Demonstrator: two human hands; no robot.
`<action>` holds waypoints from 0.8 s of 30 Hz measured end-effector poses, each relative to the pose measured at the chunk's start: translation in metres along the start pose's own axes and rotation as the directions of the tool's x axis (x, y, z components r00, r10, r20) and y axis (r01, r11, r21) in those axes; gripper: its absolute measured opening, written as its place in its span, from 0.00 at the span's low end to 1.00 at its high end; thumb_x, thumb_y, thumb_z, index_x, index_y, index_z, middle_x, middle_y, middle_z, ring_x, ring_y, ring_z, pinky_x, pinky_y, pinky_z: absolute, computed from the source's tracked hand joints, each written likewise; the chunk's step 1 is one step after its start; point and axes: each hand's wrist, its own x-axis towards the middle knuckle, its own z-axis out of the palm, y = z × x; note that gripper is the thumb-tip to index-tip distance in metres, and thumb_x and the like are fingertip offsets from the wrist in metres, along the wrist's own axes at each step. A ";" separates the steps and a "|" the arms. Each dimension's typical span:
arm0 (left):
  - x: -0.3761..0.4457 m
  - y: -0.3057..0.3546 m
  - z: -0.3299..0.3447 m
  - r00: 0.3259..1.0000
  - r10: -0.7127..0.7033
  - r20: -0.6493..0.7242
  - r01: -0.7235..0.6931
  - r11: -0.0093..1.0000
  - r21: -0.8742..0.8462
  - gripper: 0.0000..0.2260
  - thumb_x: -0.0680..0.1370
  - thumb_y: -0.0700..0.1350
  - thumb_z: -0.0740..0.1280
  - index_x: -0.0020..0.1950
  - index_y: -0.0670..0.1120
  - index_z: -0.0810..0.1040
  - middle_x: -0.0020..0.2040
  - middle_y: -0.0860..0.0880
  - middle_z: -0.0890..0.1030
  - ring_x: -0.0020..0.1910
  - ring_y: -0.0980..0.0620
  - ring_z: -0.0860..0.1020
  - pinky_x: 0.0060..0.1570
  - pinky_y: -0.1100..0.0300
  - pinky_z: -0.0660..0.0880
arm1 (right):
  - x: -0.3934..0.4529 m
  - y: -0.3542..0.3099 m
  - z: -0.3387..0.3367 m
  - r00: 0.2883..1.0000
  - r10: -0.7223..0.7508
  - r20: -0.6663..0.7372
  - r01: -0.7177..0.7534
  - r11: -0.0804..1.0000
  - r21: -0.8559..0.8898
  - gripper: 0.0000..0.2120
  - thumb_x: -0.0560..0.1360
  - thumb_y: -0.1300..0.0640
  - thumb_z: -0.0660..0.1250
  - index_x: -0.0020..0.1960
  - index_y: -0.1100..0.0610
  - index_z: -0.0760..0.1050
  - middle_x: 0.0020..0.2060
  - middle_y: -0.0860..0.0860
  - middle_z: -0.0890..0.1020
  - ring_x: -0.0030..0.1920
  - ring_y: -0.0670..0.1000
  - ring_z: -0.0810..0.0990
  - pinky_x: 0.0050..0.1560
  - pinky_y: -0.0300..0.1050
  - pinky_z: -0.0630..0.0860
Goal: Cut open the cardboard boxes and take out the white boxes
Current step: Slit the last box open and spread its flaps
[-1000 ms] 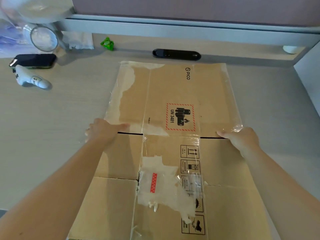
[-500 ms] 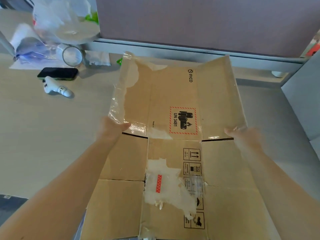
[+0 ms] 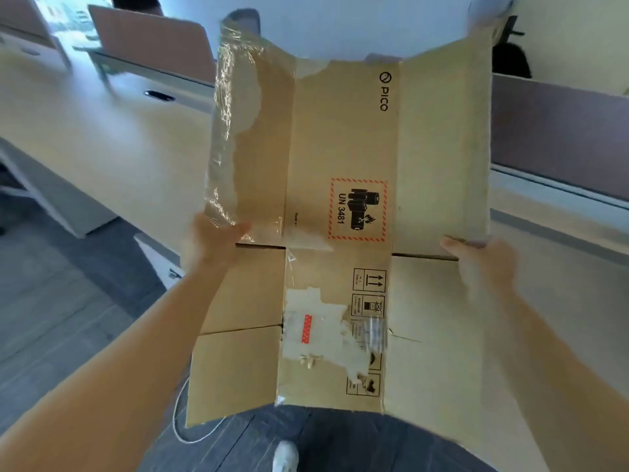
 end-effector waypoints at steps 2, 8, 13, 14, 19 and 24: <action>-0.009 -0.009 -0.046 0.991 -0.029 -0.128 0.040 0.996 0.081 0.15 0.71 0.49 0.73 0.37 0.44 0.69 0.32 0.51 0.70 0.37 0.45 0.73 0.36 0.59 0.66 | -0.020 -0.020 0.025 0.996 -0.061 0.066 0.060 0.998 0.024 0.13 0.68 0.58 0.73 0.29 0.52 0.71 0.27 0.48 0.72 0.29 0.46 0.70 0.31 0.40 0.64; -0.023 -0.059 -0.186 0.880 -0.150 -0.451 0.183 0.983 0.031 0.19 0.70 0.52 0.73 0.48 0.40 0.73 0.39 0.48 0.75 0.38 0.47 0.73 0.28 0.60 0.62 | -0.090 -0.074 0.126 0.943 -0.187 0.275 0.166 0.981 0.101 0.07 0.67 0.59 0.73 0.36 0.59 0.76 0.39 0.55 0.77 0.42 0.51 0.74 0.44 0.41 0.66; -0.045 -0.101 -0.307 0.727 -0.202 -0.656 0.254 0.967 -0.016 0.18 0.70 0.51 0.73 0.48 0.40 0.71 0.41 0.44 0.76 0.38 0.45 0.72 0.30 0.59 0.63 | -0.180 -0.116 0.226 0.849 -0.303 0.433 0.271 0.953 0.136 0.14 0.67 0.57 0.73 0.48 0.65 0.79 0.43 0.59 0.81 0.44 0.56 0.78 0.42 0.41 0.67; -0.050 -0.110 -0.333 0.694 -0.210 -0.689 0.269 0.963 -0.023 0.19 0.70 0.51 0.72 0.50 0.38 0.73 0.43 0.41 0.77 0.38 0.43 0.73 0.28 0.59 0.63 | -0.202 -0.125 0.247 0.828 -0.320 0.460 0.285 0.947 0.147 0.15 0.67 0.56 0.74 0.48 0.65 0.79 0.45 0.61 0.82 0.45 0.57 0.78 0.43 0.42 0.67; -0.065 -0.159 -0.473 0.561 -0.240 -0.792 0.327 0.943 -0.055 0.18 0.70 0.51 0.72 0.50 0.41 0.72 0.43 0.44 0.75 0.41 0.44 0.74 0.30 0.58 0.64 | -0.331 -0.172 0.344 0.694 -0.371 0.617 0.272 0.928 0.253 0.13 0.67 0.58 0.73 0.48 0.64 0.78 0.40 0.57 0.78 0.43 0.53 0.75 0.43 0.39 0.63; -0.084 -0.196 -0.602 0.434 -0.222 -0.873 0.362 0.931 -0.057 0.21 0.71 0.50 0.72 0.55 0.39 0.72 0.46 0.45 0.75 0.46 0.44 0.74 0.40 0.55 0.68 | -0.461 -0.211 0.426 0.565 -0.389 0.728 0.231 0.921 0.313 0.13 0.68 0.57 0.73 0.50 0.62 0.77 0.41 0.52 0.76 0.43 0.51 0.73 0.42 0.40 0.63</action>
